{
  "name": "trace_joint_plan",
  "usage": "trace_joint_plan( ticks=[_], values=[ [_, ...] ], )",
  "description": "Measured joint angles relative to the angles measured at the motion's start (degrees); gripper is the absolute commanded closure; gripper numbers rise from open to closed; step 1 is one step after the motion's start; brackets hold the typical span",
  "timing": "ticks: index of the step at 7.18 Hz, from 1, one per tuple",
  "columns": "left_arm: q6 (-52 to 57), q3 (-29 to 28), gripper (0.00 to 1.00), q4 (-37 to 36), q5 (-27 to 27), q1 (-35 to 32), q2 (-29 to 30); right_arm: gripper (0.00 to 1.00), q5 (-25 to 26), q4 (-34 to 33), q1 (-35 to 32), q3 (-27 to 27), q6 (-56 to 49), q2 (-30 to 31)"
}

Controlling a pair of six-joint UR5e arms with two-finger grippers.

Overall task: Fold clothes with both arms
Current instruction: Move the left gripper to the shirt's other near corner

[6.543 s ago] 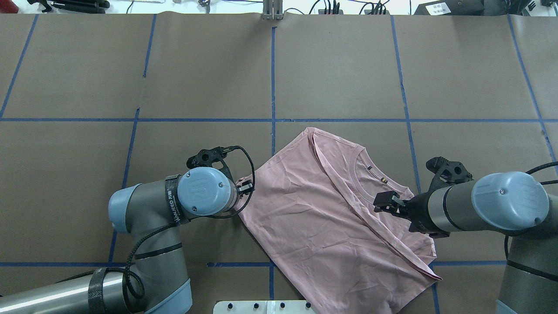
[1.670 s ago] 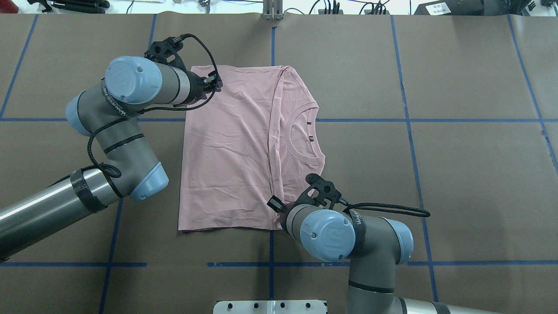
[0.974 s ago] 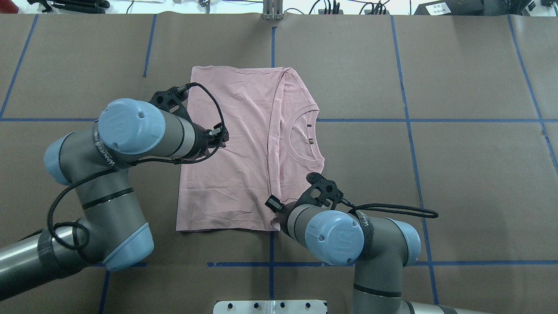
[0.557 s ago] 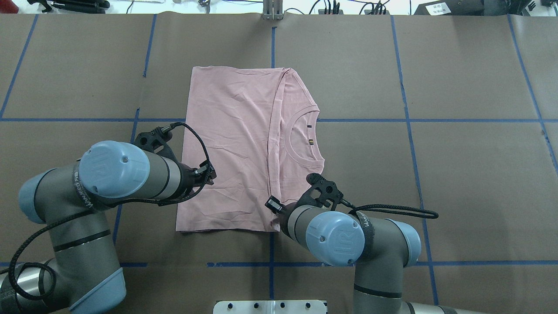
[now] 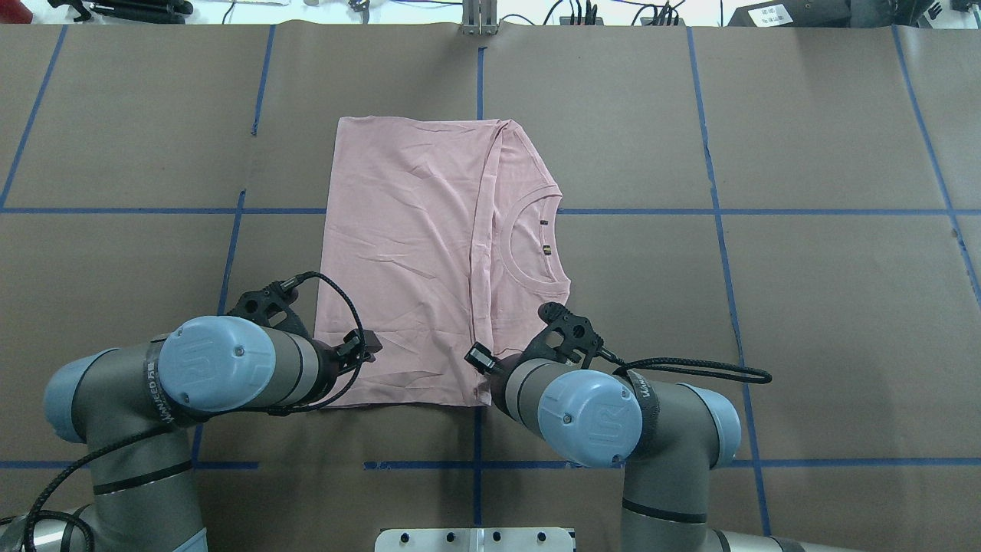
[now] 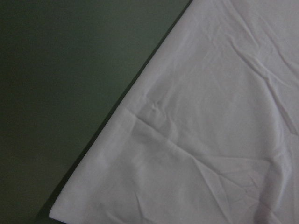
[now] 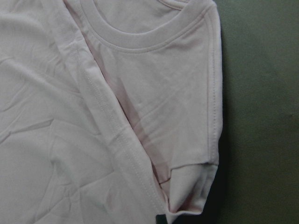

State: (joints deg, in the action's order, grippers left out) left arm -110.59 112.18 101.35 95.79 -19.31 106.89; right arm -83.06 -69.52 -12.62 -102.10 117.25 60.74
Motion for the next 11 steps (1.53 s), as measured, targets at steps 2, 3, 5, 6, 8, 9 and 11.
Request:
trace_joint_plan(
  ticks=[2, 3, 5, 6, 8, 9, 11],
  values=[
    [0.6, -0.06, 0.27, 0.07, -0.65, 0.97, -2.13, 1.0, 0.0, 0.0, -0.03, -0.02, 0.0, 0.0],
    [0.61, -0.17, 0.35, 0.0, -0.68, 1.09, -2.41, 1.0, 0.0, 0.0, -0.03, -0.02, 0.0, 0.0],
    [0.38, -0.48, 0.36, -0.1, -0.46, 1.27, -2.38, 1.0, 0.0, 0.0, -0.03, 0.05, 0.0, 0.07],
    [0.27, -0.73, 0.36, -0.15, -0.41, 1.54, -2.29, 1.0, 0.0, 0.0, -0.03, 0.05, 0.0, 0.1],
    [0.38, -1.25, 0.41, -0.24, -0.48, 2.31, -2.55, 1.0, 0.0, 0.0, -0.04, 0.06, 0.0, 0.09],
    [0.44, -1.34, 0.8, -0.28, -0.5, 2.67, -2.58, 1.0, 0.0, 0.0, -0.04, 0.06, 0.0, 0.06],
    [0.13, -1.21, 1.0, -0.36, -0.46, 3.04, -2.53, 1.0, 0.0, 0.0, -0.09, 0.05, 0.0, 0.06]
  ],
)
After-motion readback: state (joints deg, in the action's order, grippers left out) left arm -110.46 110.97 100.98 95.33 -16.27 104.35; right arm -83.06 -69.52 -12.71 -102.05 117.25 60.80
